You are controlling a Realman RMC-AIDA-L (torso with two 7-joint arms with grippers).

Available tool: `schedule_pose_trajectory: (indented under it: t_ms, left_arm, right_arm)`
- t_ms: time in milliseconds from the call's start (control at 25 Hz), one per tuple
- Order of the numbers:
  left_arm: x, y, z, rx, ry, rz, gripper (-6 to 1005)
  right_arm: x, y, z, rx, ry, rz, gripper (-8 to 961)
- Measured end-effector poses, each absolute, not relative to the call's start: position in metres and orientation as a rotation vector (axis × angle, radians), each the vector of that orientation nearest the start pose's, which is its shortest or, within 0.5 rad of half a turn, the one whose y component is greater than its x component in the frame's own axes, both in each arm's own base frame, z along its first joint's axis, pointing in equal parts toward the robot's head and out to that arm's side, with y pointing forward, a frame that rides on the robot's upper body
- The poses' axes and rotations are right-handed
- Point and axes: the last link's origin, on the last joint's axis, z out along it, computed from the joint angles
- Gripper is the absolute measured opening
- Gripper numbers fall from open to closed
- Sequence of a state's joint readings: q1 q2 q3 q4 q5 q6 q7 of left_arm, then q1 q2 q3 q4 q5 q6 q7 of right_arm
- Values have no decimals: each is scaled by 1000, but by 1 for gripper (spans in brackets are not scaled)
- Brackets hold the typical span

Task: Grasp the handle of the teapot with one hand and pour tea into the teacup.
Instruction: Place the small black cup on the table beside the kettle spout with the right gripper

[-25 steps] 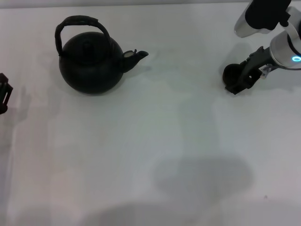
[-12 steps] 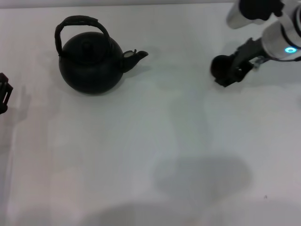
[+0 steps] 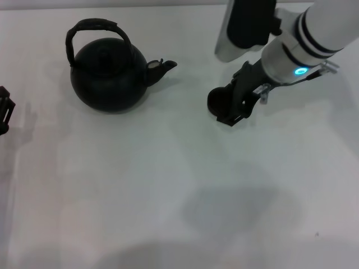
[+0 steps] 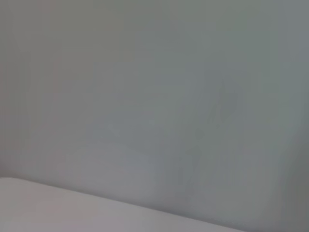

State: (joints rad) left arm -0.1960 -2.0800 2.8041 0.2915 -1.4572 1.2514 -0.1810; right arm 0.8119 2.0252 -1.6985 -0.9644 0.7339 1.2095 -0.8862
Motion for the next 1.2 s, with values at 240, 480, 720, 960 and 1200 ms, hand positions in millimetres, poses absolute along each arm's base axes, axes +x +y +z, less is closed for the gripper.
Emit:
schedule_pose_trajectory:
  t_ms: [240,480,720,960,1200]
  left_arm:
    - [-376,235,-35,-1386,-863,-698,847]
    - [-376,235,-35,-1386,-864,-697,848]
    - [-376,234,-35,-1385,-865,-696,847]
    - [-377,234,-35,-1383,-867,-694,847]
    - [-377,233,-34,-1381,-868,-693,848]
  right_arm:
    - [159,371,-84,-2869,227,-659,713]
    - [160,364,-90,-2879,218,-685,713]
    - [162,359,-95,-2882,220,-718,713]
    - [162,359,-94,-2882,224,-715,714]
    - [162,358,-95,-2883,222,-719,714]
